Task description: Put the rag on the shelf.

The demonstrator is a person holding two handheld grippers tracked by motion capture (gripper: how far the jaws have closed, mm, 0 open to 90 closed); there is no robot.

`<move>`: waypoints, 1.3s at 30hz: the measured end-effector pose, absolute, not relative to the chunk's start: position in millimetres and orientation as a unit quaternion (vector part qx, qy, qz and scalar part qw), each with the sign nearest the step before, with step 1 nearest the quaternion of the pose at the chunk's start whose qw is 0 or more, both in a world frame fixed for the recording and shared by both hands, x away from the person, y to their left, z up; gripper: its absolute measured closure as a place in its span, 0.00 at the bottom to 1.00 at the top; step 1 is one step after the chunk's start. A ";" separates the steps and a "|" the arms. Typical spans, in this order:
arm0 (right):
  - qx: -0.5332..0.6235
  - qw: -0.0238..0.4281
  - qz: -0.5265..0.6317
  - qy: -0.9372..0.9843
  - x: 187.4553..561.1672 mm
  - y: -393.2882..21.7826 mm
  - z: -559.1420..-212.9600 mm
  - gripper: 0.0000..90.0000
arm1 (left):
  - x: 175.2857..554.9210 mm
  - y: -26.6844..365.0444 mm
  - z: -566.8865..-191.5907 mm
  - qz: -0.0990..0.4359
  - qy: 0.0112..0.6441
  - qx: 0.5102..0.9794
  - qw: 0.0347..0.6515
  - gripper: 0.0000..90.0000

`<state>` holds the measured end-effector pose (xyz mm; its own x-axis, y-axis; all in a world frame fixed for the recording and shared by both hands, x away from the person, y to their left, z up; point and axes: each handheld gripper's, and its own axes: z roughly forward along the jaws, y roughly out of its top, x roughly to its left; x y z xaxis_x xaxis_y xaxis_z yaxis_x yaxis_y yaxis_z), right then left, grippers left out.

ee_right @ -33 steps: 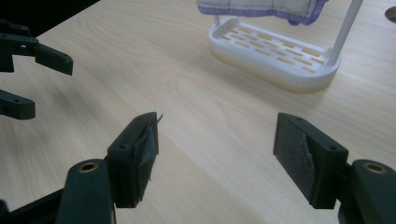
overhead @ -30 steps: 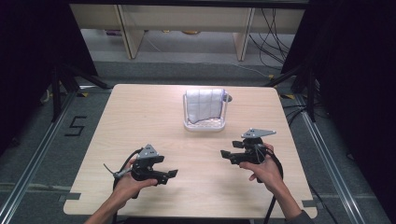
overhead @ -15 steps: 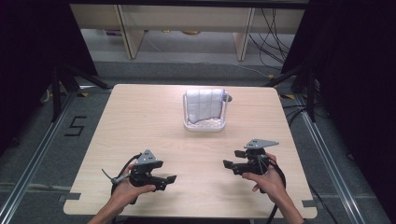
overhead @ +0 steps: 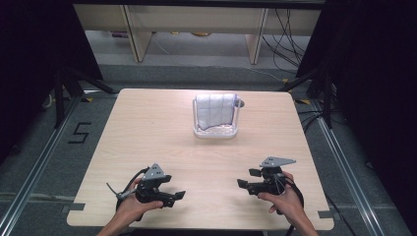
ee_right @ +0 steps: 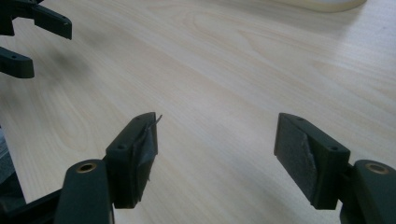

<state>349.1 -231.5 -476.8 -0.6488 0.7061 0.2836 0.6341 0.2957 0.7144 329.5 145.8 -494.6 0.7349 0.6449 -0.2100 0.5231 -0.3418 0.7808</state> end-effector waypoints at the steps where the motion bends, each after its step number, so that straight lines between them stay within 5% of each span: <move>1: 0.408 0.048 0.426 0.806 348.7 -232.5 -478.1 0.33 | 328.4 145.6 -494.7 0.068 0.360 0.817 0.446 0.21; 13: 0.407 0.037 0.420 0.810 327.1 -235.0 -486.2 0.22 | 316.9 147.7 -501.9 0.066 0.339 0.833 0.431 0.21; 39: 0.404 0.078 0.368 0.834 307.4 -235.5 -494.4 0.19 | 302.4 145.8 -515.3 0.082 0.336 0.846 0.405 0.20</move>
<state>307.4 -235.5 -494.4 -0.6616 0.7308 0.1679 0.6165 0.4026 0.6767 302.4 145.8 -515.3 0.7605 0.6355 -0.1329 0.5018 -0.4454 0.7415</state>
